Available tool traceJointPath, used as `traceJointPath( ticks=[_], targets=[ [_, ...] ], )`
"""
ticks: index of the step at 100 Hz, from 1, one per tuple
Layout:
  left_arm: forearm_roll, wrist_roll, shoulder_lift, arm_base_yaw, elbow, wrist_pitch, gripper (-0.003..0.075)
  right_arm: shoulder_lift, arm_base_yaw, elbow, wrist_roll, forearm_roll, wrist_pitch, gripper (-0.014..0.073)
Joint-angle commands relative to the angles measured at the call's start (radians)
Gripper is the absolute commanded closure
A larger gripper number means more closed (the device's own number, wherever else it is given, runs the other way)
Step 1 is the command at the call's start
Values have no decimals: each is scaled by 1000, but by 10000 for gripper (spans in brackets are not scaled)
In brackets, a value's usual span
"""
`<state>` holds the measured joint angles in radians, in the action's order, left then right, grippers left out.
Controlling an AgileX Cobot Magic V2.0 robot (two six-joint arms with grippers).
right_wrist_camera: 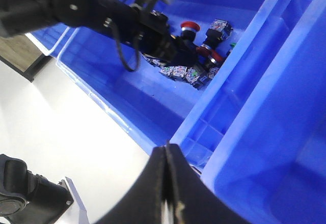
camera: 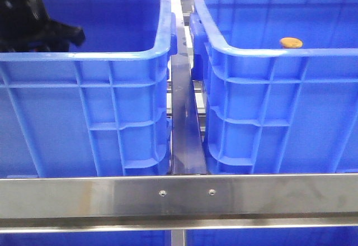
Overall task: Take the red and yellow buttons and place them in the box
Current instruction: 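Grasp a red-capped button with the left gripper and lift, then raise the red button with the left gripper toward the divider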
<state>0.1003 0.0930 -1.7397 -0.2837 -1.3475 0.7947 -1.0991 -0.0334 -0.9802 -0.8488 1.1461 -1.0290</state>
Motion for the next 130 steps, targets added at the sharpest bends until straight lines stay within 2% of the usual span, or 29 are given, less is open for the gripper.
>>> traceJointPath(
  ticks=[1,27,41,55,65,72,79,85,86,87,93,98,130],
  targets=[
    [-84,-122,104,-6,-28,-10,740,22,-2,-24,-15,67,5,659],
    [-435,-705,242,-56,-28,106,740,22,-2,-24,-15,67,12,659],
    [-656,-920,268,-75,-28,219,740,22,-2,-24,-15,67,14,659],
    [-813,-1091,271,-113,-28,350,740,22,-2,-24,-15,67,10,658],
    [-901,-1170,271,-143,-28,400,740,21,-2,-24,-15,67,3,646],
    [-944,-1207,271,-165,-28,426,740,17,-2,-24,-15,67,-9,575],
    [-959,-1216,271,-187,-28,434,740,11,-2,-24,-14,71,-20,434],
    [-959,-1218,271,-211,-28,440,740,6,-2,-24,-7,86,-21,251],
    [-959,-1218,271,-211,-28,440,740,6,-2,-24,-7,87,-21,251],
    [-959,-1218,271,-217,-28,443,740,6,-2,-24,-6,91,-19,196],
    [-959,-1218,271,-233,-28,445,740,6,-2,-24,2,109,-20,76],
    [-959,-1218,271,-249,-28,445,740,6,-2,-24,8,128,-24,17],
    [-986,-1231,271,-281,-28,442,740,-22,-29,-24,163,147,-105,12]
  ],
)
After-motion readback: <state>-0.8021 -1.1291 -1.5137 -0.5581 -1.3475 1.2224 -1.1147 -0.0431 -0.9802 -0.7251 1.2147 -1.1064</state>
